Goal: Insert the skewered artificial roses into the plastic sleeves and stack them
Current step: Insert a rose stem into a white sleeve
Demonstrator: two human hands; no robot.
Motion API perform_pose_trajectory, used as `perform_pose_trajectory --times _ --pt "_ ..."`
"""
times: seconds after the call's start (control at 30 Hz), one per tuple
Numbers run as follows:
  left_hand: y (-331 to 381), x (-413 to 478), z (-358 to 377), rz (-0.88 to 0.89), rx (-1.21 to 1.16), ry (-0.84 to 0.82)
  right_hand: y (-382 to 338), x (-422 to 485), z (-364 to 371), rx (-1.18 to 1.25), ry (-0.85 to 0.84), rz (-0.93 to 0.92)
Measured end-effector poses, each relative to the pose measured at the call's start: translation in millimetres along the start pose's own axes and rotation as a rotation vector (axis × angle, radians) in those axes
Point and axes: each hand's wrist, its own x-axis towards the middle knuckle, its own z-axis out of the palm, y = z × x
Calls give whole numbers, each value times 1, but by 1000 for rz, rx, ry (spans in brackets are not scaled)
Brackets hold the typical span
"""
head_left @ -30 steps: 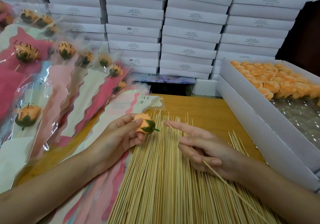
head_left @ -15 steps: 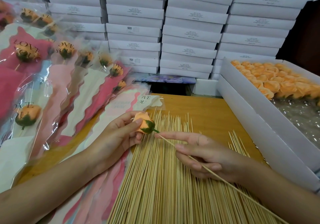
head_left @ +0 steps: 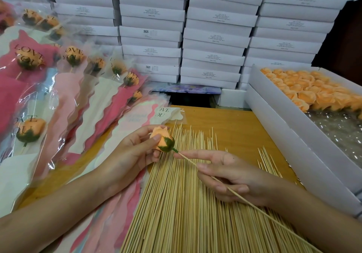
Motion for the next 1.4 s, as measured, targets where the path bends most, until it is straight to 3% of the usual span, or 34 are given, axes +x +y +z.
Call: perform_pose_trajectory --times 0.6,1.23,1.3,1.4 --pt "0 -3 2 -9 31 -61 -2 -1 1 -31 -25 28" --pt "67 14 -45 -9 64 110 -9 -1 -5 -137 13 -88" --pt "70 15 -54 -10 199 124 -8 0 -6 -156 57 -131" --pt "63 17 -68 20 831 257 -8 2 -12 -161 167 -207"
